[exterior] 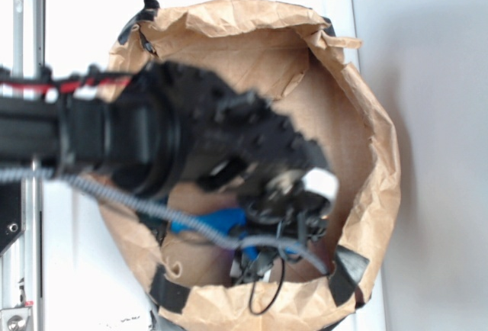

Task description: Grab the blue bottle.

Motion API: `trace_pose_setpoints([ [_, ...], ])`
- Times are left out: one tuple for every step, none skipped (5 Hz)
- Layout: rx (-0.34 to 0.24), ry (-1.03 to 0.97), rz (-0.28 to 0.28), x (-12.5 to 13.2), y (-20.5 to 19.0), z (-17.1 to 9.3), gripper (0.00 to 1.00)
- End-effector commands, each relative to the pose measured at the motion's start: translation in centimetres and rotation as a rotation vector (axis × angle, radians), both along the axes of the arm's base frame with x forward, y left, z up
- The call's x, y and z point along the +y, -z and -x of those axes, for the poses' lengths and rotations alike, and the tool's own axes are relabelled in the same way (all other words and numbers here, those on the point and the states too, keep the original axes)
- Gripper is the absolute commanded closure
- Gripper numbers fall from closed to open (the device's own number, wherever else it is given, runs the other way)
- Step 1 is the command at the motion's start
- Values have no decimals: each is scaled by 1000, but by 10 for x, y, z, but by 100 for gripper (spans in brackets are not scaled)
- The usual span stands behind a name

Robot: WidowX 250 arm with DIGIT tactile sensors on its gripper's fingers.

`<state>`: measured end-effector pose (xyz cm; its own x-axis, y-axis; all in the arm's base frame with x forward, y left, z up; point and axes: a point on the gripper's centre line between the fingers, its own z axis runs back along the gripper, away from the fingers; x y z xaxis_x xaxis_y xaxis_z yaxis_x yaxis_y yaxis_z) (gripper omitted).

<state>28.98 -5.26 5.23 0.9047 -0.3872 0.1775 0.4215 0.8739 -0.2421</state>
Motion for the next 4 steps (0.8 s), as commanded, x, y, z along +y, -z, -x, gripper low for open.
trace_pose_setpoints([
  [-219,425,-57,41,-68,-21,100],
  [-309,615,-14,58,-101,-23,100],
  [-373,674,30,70,-132,-9,100],
  [-293,754,90,80,-158,-3,100],
])
